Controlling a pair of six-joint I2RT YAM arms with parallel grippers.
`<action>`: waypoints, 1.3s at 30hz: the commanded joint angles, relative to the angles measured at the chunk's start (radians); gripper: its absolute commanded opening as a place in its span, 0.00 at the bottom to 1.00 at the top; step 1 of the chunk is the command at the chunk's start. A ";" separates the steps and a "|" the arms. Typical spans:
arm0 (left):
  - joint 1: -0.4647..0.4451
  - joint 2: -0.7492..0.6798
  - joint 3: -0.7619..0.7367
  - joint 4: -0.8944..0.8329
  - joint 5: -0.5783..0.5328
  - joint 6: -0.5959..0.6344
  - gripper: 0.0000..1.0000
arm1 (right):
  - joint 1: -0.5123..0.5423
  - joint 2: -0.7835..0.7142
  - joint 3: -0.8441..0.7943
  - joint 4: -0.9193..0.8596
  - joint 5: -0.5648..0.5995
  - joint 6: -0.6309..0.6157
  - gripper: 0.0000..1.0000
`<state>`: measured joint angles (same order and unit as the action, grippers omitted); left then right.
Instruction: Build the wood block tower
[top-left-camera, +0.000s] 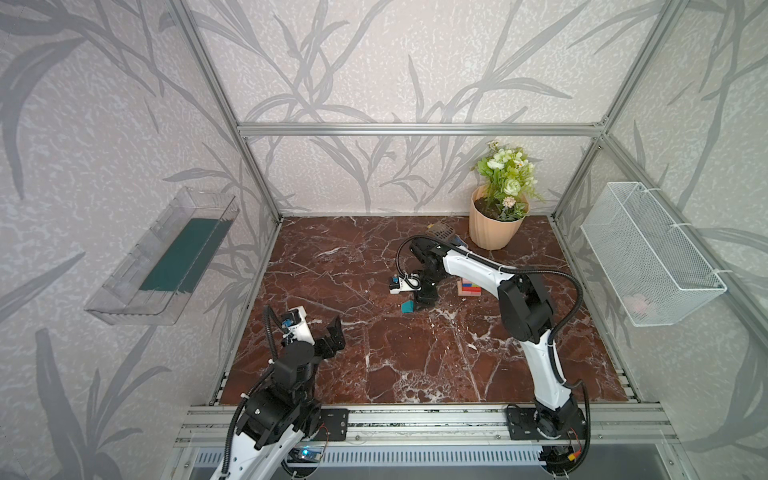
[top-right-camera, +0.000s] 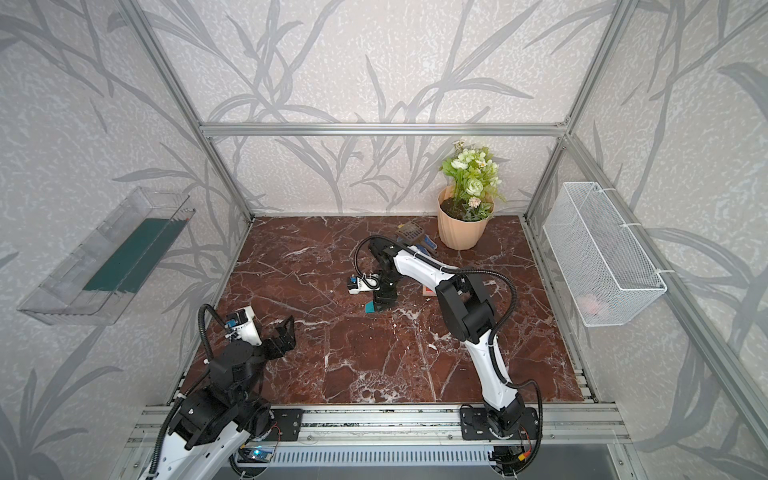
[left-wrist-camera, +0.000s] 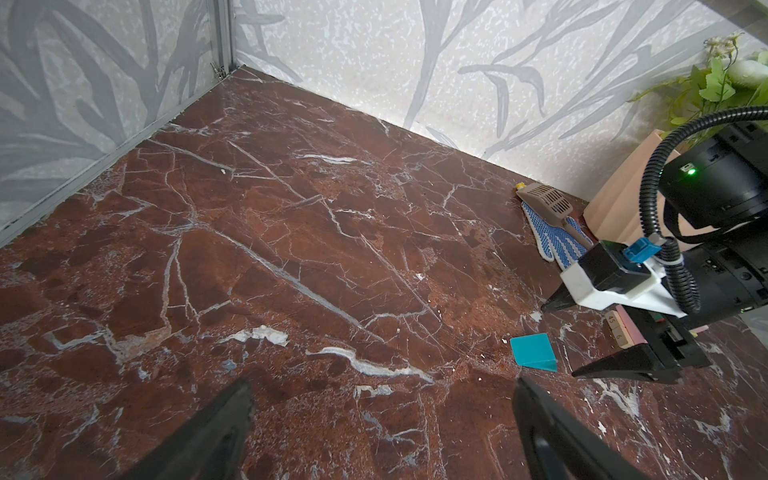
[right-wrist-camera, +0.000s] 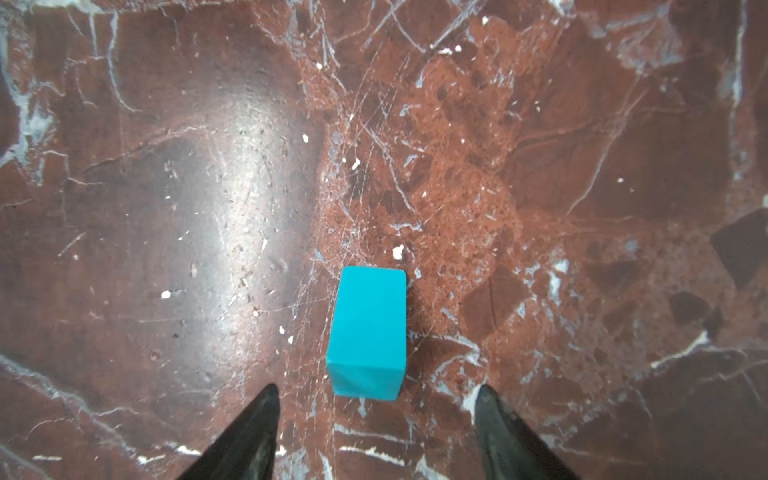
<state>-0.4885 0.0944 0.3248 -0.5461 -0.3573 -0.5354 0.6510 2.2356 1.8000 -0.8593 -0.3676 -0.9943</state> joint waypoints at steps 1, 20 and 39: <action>0.003 0.005 -0.008 0.002 -0.013 -0.010 0.99 | 0.007 0.017 0.012 0.019 0.001 0.025 0.72; 0.002 0.005 -0.009 0.002 -0.010 -0.011 0.99 | 0.033 0.082 0.038 0.029 0.038 0.085 0.58; 0.002 0.004 -0.008 0.002 -0.007 -0.011 0.99 | 0.038 0.073 0.089 -0.049 0.058 0.087 0.08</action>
<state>-0.4885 0.0944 0.3248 -0.5457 -0.3569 -0.5354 0.6872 2.3062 1.8561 -0.8513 -0.3115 -0.9073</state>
